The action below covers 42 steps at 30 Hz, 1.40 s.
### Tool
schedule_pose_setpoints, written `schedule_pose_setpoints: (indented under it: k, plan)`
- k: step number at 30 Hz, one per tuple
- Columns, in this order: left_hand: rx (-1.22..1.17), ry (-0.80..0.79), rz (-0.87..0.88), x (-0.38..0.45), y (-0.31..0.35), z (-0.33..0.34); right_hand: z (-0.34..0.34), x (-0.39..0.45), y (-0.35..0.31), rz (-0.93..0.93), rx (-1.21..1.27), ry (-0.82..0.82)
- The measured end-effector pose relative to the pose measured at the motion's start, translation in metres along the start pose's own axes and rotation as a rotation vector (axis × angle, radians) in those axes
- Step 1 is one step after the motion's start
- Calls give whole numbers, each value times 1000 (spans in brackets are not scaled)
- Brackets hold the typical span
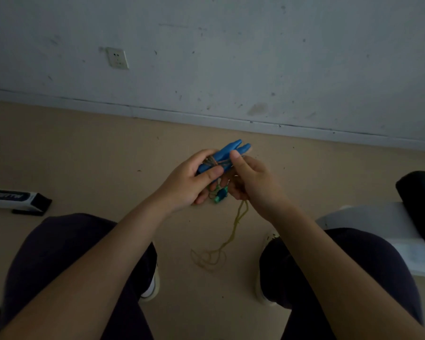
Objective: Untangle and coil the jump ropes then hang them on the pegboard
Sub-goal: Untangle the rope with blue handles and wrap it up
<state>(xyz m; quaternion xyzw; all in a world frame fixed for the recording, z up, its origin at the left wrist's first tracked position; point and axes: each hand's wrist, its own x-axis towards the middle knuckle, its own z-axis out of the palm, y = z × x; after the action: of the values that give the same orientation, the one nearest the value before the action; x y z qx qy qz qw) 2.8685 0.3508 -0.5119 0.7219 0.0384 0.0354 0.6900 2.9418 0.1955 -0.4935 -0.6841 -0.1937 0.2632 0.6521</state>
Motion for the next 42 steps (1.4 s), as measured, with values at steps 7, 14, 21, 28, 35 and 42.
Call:
schedule_pose_setpoints:
  k: [7, 14, 21, 28, 35, 42]
  plan:
    - [-106, -97, -33, -1, 2, -5, 2, -1, 3, -34, 144, -109]
    - [-108, -145, -30, -2, 2, -11, 1, -4, 0, 11, 241, -186]
    - [20, 93, -4, 3, -5, 0, 10, -3, -3, 70, 23, -78]
    - [121, 266, 4, 9, -6, -17, 7, -6, -7, 24, -361, -81]
    - [372, -19, -100, 5, -5, -20, -11, -4, -8, -179, -671, -72]
    - [236, -433, -374, -6, 2, -25, -9, -5, -2, -289, -713, -47]
